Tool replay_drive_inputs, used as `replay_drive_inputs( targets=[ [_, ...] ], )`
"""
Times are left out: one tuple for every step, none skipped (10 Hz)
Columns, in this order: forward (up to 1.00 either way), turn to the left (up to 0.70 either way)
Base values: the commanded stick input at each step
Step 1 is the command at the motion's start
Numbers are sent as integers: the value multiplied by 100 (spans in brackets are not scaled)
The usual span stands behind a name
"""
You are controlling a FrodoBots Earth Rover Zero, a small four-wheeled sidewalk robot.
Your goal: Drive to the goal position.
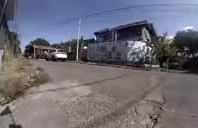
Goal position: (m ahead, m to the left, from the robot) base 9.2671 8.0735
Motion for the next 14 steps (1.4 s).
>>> replay_drive_inputs(
  targets=[
    [70,0],
    [70,0],
    [70,0],
    [70,0],
    [70,0],
    [70,0],
    [70,0],
    [70,0],
    [70,0],
    [70,0],
    [70,0],
    [70,2],
    [70,9],
    [70,15]
  ],
)
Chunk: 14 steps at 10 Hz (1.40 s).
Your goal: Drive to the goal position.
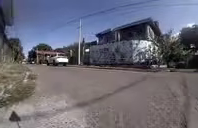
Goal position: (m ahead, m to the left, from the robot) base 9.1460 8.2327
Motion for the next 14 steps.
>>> replay_drive_inputs(
  targets=[
    [70,21],
    [70,28],
    [70,34],
    [70,35],
    [70,35],
    [70,35],
    [70,35],
    [70,32],
    [70,29],
    [70,25],
    [70,22],
    [70,18],
    [70,15],
    [70,10]
  ],
)
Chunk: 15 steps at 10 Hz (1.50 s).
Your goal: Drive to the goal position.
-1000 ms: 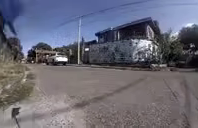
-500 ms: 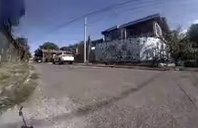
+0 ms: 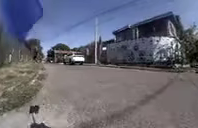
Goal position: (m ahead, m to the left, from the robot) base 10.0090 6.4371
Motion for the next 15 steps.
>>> replay_drive_inputs(
  targets=[
    [70,4],
    [70,0],
    [70,0],
    [70,0],
    [70,0],
    [70,0],
    [70,0],
    [70,0],
    [70,0],
    [70,0],
    [70,0],
    [70,0],
    [70,0],
    [70,0],
    [70,0]
  ],
)
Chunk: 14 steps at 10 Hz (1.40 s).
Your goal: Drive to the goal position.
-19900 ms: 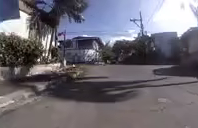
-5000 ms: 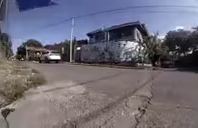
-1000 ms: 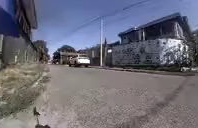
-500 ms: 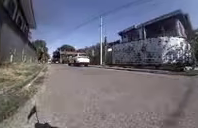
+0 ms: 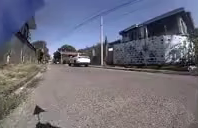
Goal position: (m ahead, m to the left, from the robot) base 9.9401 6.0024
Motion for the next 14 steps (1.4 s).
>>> replay_drive_inputs(
  targets=[
    [70,0],
    [70,0],
    [70,0],
    [70,3],
    [70,8],
    [70,14],
    [70,20],
    [70,25],
    [70,31],
    [70,35],
    [70,35],
    [70,35],
    [70,35],
    [70,35]
  ],
)
